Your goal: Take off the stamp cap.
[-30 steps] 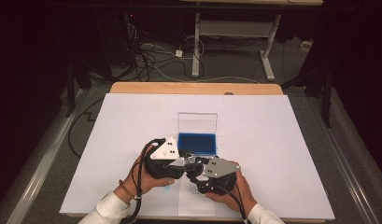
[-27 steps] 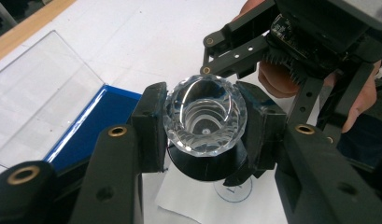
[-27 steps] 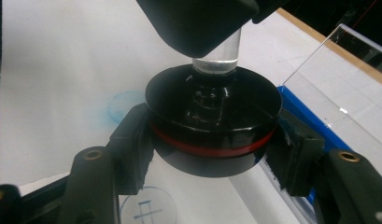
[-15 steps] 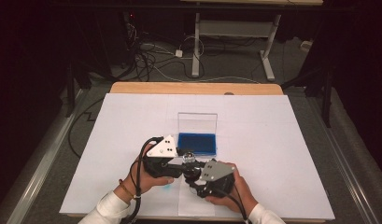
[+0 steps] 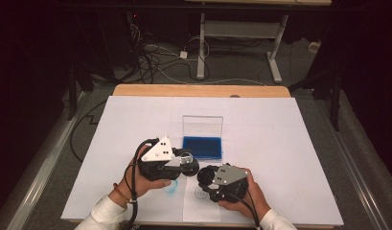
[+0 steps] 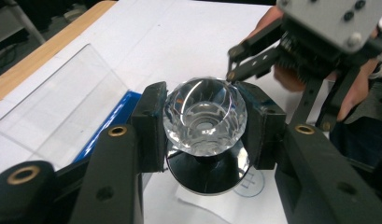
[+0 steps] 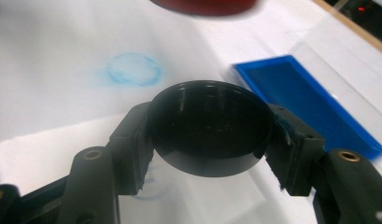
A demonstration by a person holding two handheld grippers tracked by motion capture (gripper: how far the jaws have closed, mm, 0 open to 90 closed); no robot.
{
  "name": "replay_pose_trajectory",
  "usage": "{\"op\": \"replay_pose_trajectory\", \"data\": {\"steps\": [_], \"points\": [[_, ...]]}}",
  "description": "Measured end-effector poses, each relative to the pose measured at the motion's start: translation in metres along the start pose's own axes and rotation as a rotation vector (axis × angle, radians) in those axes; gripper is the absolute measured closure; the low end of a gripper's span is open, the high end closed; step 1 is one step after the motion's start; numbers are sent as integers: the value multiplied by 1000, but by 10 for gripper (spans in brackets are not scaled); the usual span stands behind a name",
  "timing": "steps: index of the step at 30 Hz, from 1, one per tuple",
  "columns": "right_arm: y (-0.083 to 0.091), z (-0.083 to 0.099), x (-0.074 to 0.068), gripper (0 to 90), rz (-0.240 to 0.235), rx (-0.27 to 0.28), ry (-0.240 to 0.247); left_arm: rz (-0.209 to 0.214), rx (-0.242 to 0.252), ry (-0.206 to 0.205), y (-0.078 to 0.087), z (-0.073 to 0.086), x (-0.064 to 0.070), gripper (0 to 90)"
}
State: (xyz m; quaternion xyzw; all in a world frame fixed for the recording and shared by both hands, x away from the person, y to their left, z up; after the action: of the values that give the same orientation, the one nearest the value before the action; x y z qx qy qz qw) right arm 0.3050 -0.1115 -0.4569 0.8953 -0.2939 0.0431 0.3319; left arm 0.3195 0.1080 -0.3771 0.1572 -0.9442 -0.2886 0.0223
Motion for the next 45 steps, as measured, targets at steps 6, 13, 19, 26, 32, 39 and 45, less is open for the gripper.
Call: {"op": "replay_pose_trajectory", "data": {"steps": [6, 13, 19, 26, 32, 39, 45], "points": [[12, 5, 12, 387, 51, 2, -11, -16, -16, 0, 3, 3, -3, 548], [25, 8, 21, 387, 87, 13, -22, -36, -42, 12, 5, 11, -8, 548], [33, 9, 27, 387, 117, 21, -27, -66, -66, 9, 10, 17, -12, 548], [42, 13, 34, 386, 156, 29, -38, -112, -80, 7, 18, 20, -16, 548], [50, 19, 40, 386, 187, 22, -51, -129, -82, 12, 22, 23, -19, 547], [61, 28, 47, 386, 215, 20, -68, -151, -79, 34, 26, 28, -25, 547], [70, 34, 51, 386, 236, 23, -81, -171, -81, 42, 26, 28, -28, 547]]}}
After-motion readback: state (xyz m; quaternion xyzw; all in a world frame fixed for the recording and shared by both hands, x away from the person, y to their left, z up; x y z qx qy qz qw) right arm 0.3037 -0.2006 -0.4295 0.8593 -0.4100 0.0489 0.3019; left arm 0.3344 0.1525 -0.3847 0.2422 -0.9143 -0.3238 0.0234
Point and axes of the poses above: each handheld gripper's, and its own axes: y roughly backward along the jaws, z roughly out of its underside, x roughly to its right, the point moved 2 cm from there along -y, roughly forward along the jaws, and after that the axes turned 4 degrees about z, right-handed, at the moved point
